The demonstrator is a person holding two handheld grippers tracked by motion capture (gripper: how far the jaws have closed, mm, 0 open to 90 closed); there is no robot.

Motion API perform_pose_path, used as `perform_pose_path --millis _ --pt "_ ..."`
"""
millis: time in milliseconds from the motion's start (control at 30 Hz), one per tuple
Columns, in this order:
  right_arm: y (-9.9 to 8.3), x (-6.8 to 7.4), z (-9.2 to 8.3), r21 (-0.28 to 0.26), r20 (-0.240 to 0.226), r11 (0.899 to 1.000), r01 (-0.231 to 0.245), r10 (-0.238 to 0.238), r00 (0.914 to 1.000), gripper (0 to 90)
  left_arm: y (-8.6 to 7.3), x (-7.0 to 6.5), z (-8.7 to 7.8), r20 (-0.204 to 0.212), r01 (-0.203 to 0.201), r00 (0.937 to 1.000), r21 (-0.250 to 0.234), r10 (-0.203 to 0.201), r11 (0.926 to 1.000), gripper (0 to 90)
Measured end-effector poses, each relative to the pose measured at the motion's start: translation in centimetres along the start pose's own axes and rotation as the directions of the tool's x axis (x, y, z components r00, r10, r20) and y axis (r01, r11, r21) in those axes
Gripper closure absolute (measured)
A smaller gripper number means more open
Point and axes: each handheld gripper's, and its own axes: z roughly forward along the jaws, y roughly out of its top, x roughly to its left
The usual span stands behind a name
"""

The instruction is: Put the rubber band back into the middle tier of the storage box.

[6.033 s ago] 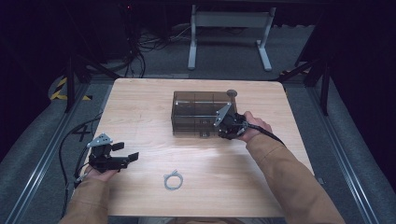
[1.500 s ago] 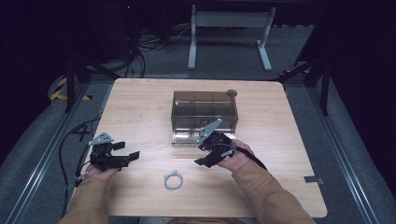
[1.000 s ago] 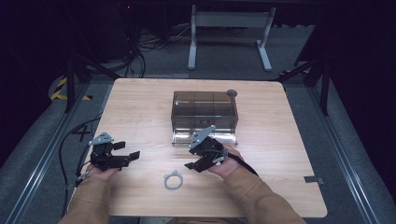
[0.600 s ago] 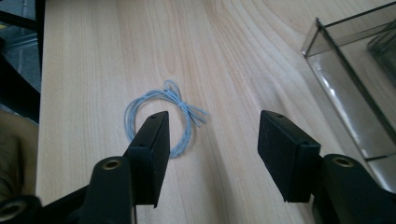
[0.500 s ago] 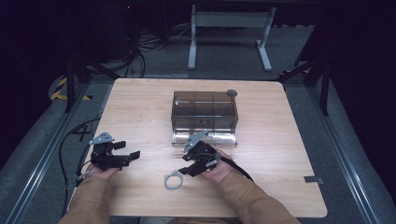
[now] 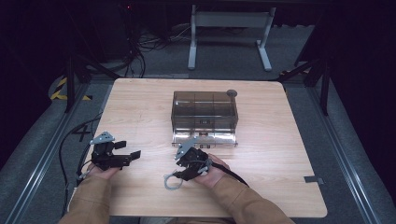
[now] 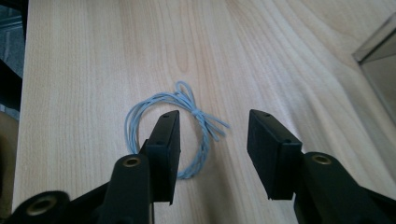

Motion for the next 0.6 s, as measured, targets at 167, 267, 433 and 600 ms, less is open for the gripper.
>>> perform_pose_path --millis 167,267,433,600 --pt "0.1 0.1 0.9 0.008 -0.025 1.0 -0.008 0.008 0.9997 58.5 0.0 0.0 0.0 0.001 0.0 1.0 0.0 0.0 1.0 14.7" --pt "0.1 0.2 1.2 0.015 -0.04 1.0 -0.004 0.005 0.9992 60.2 0.0 0.0 0.0 0.002 0.001 1.0 -0.004 -0.001 1.0 14.7" --pt "0.2 0.5 1.6 0.011 -0.06 1.0 0.006 -0.005 0.9982 61.7 -0.1 0.1 -0.1 0.0 0.0 1.0 -0.002 0.0 1.0 14.7" --pt "0.3 0.6 2.1 0.029 -0.041 0.999 0.028 -0.027 0.9988 63.1 -0.1 0.0 -0.2 0.0 0.004 1.0 -0.002 -0.004 1.0 14.7"
